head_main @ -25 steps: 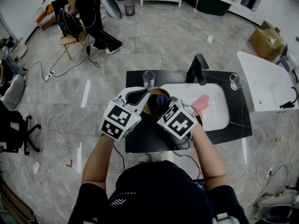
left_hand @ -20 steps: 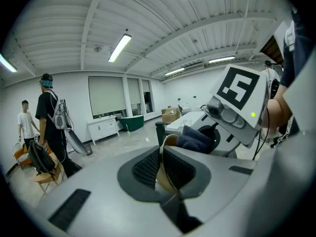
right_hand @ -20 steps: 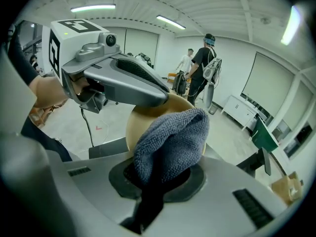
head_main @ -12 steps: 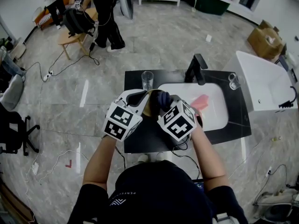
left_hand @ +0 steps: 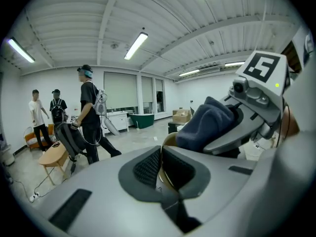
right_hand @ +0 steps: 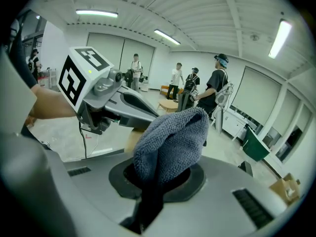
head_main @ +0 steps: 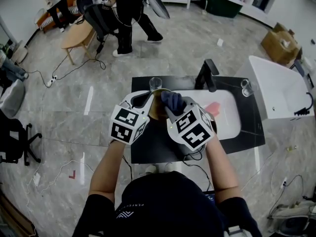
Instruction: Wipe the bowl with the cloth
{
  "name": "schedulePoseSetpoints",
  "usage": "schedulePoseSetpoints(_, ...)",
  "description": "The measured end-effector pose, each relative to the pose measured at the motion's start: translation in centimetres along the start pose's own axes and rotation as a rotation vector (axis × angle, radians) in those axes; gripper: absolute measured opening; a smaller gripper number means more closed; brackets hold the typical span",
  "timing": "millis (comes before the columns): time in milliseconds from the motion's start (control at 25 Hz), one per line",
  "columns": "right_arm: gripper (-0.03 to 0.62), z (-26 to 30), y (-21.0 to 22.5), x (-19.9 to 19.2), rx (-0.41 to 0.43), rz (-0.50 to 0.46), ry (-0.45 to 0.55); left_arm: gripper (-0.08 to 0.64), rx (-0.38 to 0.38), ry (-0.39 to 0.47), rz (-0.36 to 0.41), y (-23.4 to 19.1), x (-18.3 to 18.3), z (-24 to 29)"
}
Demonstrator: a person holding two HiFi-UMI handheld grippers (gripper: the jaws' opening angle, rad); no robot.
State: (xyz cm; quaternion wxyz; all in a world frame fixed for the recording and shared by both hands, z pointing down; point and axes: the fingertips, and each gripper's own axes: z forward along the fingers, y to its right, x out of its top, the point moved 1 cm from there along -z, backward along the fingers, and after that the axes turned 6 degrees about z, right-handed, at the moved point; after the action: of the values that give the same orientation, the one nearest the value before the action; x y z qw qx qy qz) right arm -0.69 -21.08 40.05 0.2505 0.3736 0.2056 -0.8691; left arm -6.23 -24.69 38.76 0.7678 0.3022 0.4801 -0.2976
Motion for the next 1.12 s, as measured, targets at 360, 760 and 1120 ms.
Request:
schedulePoseSetpoints(360, 0.058, 0.7, 1.4, 0.7, -0.066, 0.044, -0.01, 0.017, 0.073, 0.047, 0.087, 0.3, 2.7, -0.6)
schedulePoseSetpoints(760, 0.058, 0.2, 2.9, 2.2, -0.163, 0.113, 0.105, 0.018, 0.009, 0.165, 0.024, 0.7, 4.9, -1.5)
schedulePoseSetpoints(1120, 0.058, 1.0, 2.1, 0.7, -0.138, 0.07, 0.006, 0.025, -0.059, 0.184, 0.084, 2.7, 6.1, -1.7)
